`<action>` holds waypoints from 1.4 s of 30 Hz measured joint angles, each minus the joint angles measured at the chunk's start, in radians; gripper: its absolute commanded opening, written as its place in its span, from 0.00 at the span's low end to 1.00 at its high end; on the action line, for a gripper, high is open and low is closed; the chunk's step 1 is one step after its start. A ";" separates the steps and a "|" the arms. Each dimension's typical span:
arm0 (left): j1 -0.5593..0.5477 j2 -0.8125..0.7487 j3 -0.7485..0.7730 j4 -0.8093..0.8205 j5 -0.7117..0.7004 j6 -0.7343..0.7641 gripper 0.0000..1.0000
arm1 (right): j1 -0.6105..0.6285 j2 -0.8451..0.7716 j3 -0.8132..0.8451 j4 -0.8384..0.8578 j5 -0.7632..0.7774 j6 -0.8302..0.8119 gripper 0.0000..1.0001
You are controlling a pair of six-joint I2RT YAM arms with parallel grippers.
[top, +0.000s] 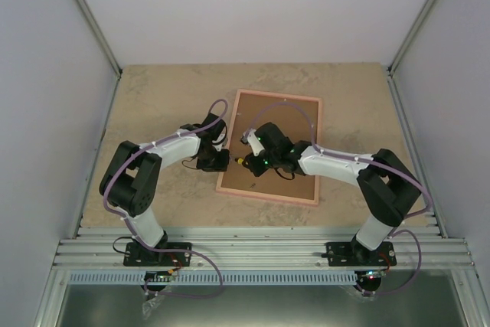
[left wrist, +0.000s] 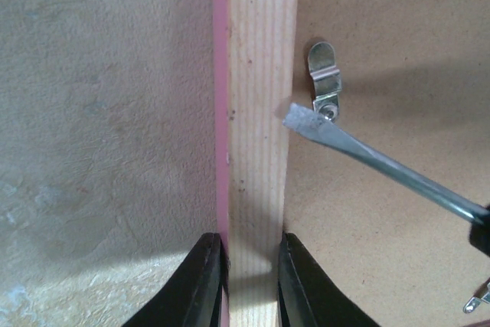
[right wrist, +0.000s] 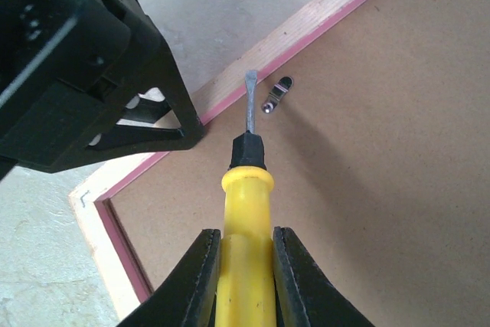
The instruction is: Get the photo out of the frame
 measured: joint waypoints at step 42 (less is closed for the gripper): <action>0.000 -0.007 -0.011 0.013 0.000 -0.012 0.03 | 0.011 0.012 0.009 -0.047 0.045 0.085 0.00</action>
